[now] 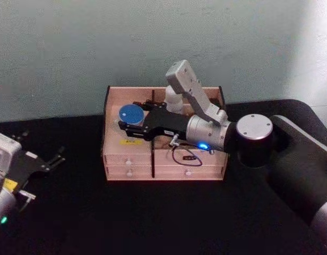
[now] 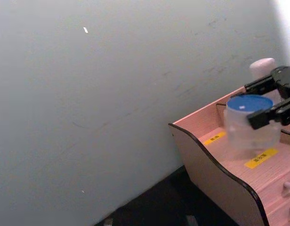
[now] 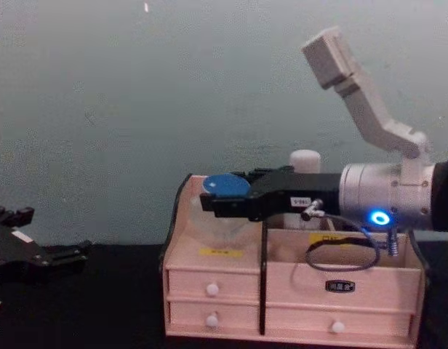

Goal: Pick up the facial cleanser and watermelon frost from the table and place them into the tiered storage box.

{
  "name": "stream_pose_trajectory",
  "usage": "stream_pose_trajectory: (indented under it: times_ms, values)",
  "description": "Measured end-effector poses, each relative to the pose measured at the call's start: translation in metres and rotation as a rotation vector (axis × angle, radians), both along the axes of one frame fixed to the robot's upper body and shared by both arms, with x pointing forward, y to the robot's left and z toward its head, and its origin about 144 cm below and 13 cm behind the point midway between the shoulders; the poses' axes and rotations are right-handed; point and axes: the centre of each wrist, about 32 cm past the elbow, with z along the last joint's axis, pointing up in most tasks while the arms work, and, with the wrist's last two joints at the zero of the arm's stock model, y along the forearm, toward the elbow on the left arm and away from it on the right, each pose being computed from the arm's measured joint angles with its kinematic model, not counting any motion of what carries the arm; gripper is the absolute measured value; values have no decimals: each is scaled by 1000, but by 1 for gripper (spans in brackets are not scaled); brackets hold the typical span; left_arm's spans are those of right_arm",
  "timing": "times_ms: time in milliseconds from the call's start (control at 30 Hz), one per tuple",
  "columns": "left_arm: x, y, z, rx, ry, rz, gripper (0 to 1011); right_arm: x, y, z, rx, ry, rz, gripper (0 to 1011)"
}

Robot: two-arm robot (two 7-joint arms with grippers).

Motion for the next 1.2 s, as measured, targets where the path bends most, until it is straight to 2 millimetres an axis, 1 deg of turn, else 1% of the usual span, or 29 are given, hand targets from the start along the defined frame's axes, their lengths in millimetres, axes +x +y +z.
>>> stream_pose_trajectory:
  times_ms: [233,500,1200]
  values:
    - [0,0,0,0,0,0,1001,6,4,-5,-22,19,-13,717]
    - [0,0,0,0,0,0,1001,12,5,-7,-28,33,-33,717]
    - [0,0,0,0,0,0,1001,13,4,-7,-26,38,-38,717]
